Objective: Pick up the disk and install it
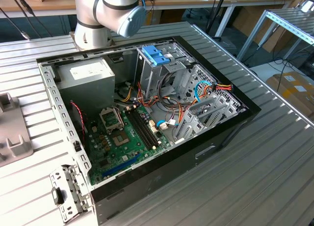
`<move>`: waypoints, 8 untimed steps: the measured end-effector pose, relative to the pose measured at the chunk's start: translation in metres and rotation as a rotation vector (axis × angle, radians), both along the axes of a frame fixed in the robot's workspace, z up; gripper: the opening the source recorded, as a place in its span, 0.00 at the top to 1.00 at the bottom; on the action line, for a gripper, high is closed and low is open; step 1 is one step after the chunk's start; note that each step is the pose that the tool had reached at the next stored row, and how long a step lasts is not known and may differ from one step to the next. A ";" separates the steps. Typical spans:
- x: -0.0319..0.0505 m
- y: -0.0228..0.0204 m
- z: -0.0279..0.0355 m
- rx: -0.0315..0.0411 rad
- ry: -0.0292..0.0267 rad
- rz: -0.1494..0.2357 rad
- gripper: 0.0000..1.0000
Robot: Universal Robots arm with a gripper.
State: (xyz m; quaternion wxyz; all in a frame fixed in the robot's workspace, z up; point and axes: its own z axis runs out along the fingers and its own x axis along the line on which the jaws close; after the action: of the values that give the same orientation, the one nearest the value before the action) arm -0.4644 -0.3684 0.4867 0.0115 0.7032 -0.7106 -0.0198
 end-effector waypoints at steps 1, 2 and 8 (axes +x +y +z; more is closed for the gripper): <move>0.0000 -0.0008 0.0000 0.0000 -0.0001 0.000 0.63; 0.0001 -0.0016 0.0000 0.0000 0.0000 0.000 0.63; 0.0004 -0.0043 -0.0001 -0.0002 -0.0001 0.000 0.63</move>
State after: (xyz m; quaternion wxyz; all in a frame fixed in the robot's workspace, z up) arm -0.4639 -0.3728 0.4866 0.0115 0.7032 -0.7106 -0.0197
